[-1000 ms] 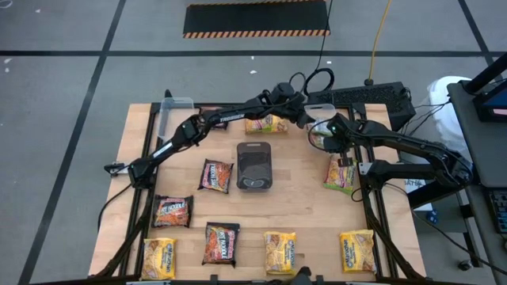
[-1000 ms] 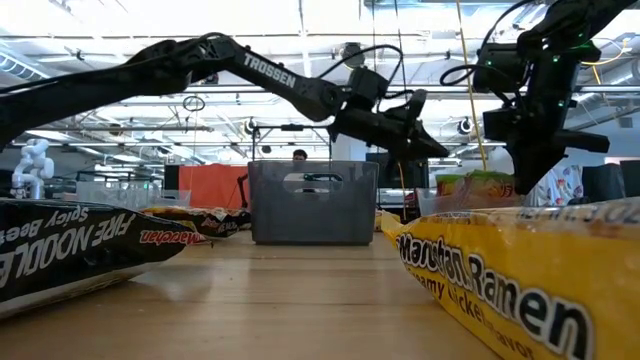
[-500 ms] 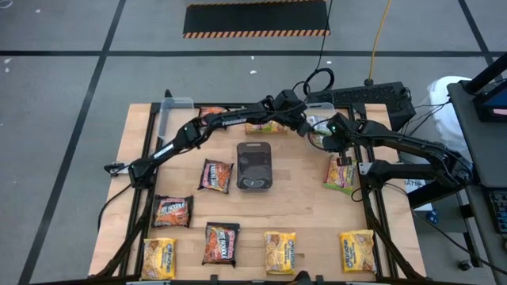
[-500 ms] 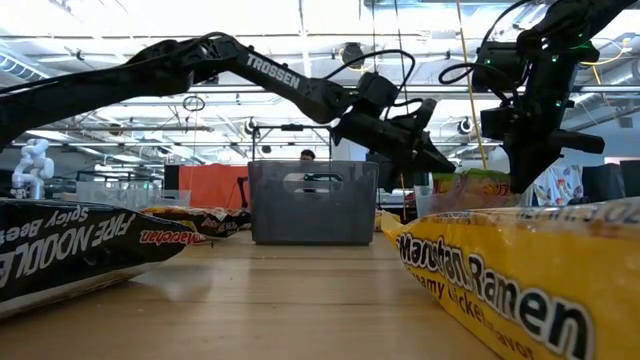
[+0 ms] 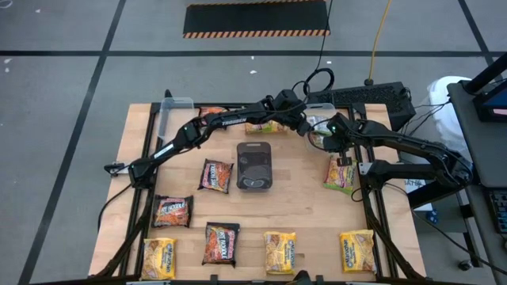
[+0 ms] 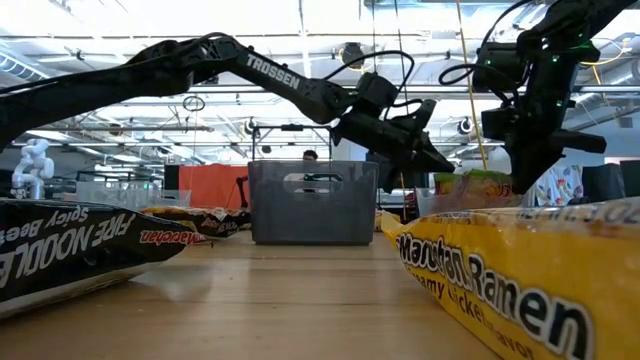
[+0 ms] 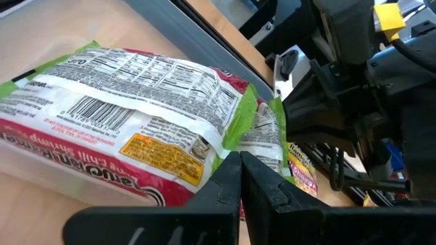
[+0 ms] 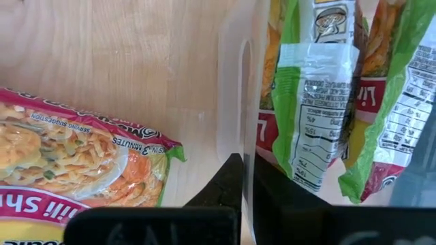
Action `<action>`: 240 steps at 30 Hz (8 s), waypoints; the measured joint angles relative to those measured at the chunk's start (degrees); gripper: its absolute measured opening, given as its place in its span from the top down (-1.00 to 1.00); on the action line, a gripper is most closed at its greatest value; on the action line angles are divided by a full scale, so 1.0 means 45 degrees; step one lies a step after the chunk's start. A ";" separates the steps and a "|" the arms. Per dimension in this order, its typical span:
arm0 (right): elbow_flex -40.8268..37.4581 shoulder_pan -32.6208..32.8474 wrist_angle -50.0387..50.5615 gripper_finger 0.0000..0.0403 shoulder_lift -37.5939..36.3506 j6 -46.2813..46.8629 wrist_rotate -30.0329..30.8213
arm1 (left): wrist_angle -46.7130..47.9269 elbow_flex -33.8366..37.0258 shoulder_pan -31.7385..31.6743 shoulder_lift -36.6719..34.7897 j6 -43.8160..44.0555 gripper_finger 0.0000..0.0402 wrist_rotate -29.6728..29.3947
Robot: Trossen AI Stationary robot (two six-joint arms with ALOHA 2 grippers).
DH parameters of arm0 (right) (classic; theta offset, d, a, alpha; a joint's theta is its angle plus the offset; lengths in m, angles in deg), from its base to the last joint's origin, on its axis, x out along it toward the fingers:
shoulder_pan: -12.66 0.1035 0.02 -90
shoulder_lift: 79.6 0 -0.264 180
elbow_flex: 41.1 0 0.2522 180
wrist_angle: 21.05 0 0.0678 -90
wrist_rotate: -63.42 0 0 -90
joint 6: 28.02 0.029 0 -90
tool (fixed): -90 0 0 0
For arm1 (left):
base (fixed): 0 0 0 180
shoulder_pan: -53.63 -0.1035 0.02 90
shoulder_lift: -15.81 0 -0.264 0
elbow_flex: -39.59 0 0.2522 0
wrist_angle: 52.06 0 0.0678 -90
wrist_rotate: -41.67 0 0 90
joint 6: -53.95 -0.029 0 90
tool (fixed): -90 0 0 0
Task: Sort Maruchan noodles
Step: Adjust the green noodle pack
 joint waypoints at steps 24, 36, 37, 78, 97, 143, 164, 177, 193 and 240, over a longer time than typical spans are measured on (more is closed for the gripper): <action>0.0005 0.0010 0.0111 0.68 -0.0183 -0.0559 0.2210 | -0.0195 0.0000 0.0000 0.0000 0.0034 0.97 0.0083; 0.0005 0.0010 0.0114 0.68 -0.1982 -0.0633 0.2294 | -0.0195 0.0000 -0.0015 0.0000 0.0005 0.97 0.0092; 0.0007 0.0010 0.0093 0.68 -0.2130 -0.0566 0.2294 | -0.0195 0.0000 -0.0019 0.0000 0.0005 0.97 0.0093; 0.1452 0.0024 0.0291 0.68 -0.0967 -0.0655 0.1279 | 0.0922 -0.0010 -0.0537 -0.1416 -0.0922 0.97 0.1671; 0.1447 -0.0324 0.1996 0.68 -0.0962 -0.0419 0.0939 | 0.0966 -0.0010 -0.0520 -0.1409 -0.0927 0.97 0.1666; 0.1433 -0.0719 -0.1788 0.69 0.1239 -0.1758 0.0652 | 0.0956 -0.0005 -0.0491 -0.1389 -0.0928 0.97 0.1661; 0.1428 -0.0800 -0.3133 0.75 0.1987 -0.1811 0.1413 | 0.0946 -0.0005 -0.0491 -0.1385 -0.0933 0.97 0.1661; 0.1428 -0.0894 -0.2869 0.91 0.1987 -0.1537 0.1288 | 0.0946 -0.0005 -0.0491 -0.1384 -0.0937 0.97 0.1661; 0.1428 -0.0894 -0.2672 0.91 0.1982 -0.1408 0.0943 | 0.0946 -0.0005 -0.0491 -0.1384 -0.0923 0.97 0.1661; 0.1428 -0.0889 -0.2586 0.98 0.1987 0.0149 0.0990 | 0.0951 -0.0005 -0.0500 -0.1384 -0.0889 0.97 0.1666</action>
